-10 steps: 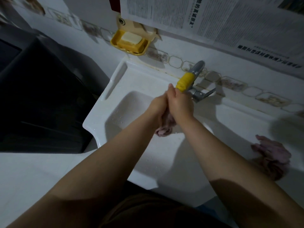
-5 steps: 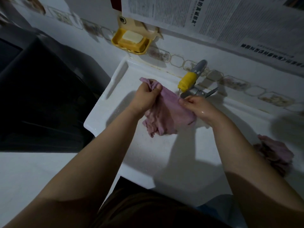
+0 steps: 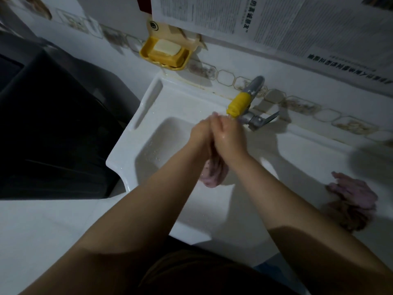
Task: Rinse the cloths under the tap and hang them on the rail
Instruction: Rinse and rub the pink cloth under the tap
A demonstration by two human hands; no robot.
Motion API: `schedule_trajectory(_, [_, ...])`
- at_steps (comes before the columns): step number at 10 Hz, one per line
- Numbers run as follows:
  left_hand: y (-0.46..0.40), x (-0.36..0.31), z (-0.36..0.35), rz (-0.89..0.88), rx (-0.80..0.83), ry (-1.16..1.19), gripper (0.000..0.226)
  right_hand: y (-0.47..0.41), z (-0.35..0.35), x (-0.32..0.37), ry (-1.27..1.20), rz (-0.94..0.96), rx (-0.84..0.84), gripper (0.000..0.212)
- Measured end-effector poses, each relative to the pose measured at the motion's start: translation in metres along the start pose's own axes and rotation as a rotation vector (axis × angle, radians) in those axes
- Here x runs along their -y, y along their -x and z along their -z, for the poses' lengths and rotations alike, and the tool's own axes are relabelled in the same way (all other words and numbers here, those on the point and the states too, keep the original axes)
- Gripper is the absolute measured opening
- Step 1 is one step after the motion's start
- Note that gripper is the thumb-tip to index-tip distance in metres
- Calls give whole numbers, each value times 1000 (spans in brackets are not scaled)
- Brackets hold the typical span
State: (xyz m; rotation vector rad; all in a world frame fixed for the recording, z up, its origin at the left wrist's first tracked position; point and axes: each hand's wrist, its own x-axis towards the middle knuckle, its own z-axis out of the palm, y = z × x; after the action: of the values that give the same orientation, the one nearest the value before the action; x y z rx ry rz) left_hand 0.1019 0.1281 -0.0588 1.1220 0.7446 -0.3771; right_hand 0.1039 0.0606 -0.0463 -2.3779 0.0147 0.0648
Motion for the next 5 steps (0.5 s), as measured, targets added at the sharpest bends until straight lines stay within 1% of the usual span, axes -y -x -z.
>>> schedule_trajectory(1, [28, -15, 5, 29, 84, 5, 35, 8, 5, 8, 82, 29, 21, 51])
schedule_trajectory(2, [34, -17, 15, 79, 267, -89, 44, -13, 17, -6, 97, -73, 104, 50])
schedule_trajectory(3, [22, -25, 40, -62, 222, -349, 67, -24, 24, -25, 34, -87, 310, 44])
schedule_trajectory(4, [17, -33, 62, -166, 189, -628, 38, -24, 38, -36, 52, -11, 584, 33])
schedule_trajectory(5, [16, -42, 62, -263, 76, -711, 30, -21, 52, -50, 121, -30, 793, 32])
